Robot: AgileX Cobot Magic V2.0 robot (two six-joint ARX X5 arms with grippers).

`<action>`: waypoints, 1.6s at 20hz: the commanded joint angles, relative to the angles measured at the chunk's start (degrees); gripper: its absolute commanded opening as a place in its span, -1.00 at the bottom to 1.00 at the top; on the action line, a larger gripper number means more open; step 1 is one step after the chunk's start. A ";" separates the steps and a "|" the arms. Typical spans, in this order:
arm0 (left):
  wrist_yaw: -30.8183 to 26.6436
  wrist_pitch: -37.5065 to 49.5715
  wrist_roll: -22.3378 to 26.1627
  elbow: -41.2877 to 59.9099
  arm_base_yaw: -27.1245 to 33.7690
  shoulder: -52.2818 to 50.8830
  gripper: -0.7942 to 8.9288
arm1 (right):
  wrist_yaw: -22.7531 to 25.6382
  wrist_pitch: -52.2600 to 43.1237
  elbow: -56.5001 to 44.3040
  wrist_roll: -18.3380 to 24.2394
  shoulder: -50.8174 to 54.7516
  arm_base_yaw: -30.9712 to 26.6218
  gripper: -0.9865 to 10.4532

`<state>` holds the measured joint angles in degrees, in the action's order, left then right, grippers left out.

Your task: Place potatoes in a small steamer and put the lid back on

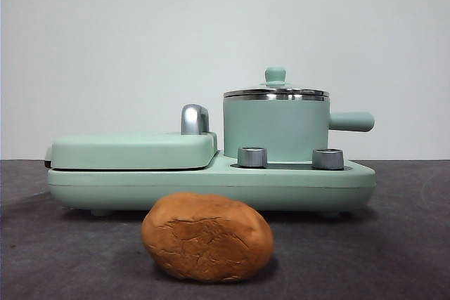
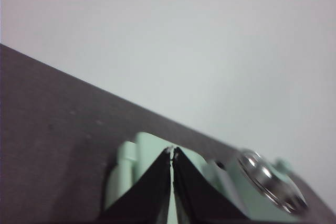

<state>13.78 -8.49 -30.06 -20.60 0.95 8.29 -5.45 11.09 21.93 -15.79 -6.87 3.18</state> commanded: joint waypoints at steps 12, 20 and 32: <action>15.10 -24.98 46.69 -28.30 -1.07 21.88 -0.82 | -21.55 20.02 21.94 29.18 -22.38 0.55 -0.80; 17.66 -26.21 65.75 -32.74 -5.77 28.61 -0.82 | -16.59 23.06 26.67 41.53 -29.44 5.22 -0.80; 17.66 -19.50 54.69 -33.14 -11.89 31.98 -0.37 | -10.95 22.27 26.82 41.66 -30.84 9.09 -0.24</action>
<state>31.16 -29.04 28.38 -52.49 -10.66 39.70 -16.45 33.98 47.81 26.33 -37.50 11.99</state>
